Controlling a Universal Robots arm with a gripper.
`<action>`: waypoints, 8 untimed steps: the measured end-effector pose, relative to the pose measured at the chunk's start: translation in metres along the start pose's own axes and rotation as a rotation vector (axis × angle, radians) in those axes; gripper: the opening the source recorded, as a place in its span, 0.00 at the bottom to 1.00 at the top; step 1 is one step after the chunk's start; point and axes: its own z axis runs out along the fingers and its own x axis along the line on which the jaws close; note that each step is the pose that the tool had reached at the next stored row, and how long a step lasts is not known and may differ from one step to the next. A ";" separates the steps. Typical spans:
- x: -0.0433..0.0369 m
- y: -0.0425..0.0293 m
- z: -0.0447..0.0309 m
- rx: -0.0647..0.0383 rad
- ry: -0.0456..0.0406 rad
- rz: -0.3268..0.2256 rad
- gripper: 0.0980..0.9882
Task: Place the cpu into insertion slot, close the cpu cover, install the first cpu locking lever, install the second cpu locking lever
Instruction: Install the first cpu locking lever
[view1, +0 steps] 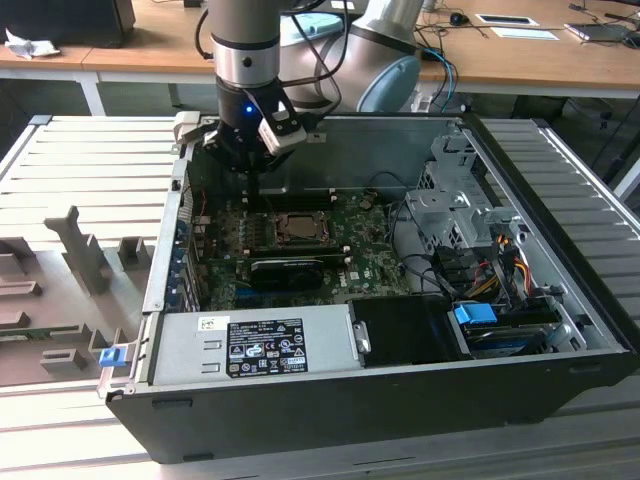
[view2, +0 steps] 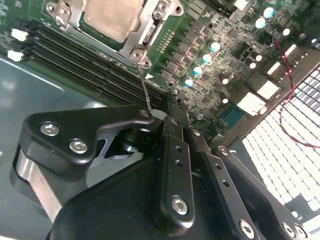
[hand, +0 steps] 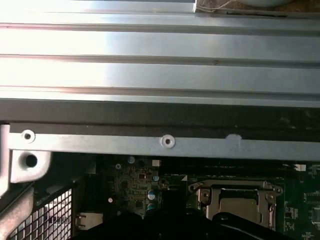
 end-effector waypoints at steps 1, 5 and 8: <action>-0.0004 0.0000 0.0000 0.000 -0.0001 0.000 0.01; -0.0018 0.0000 0.0001 0.000 -0.0002 0.000 0.01; -0.0032 -0.0001 0.0001 0.000 -0.0001 0.000 0.01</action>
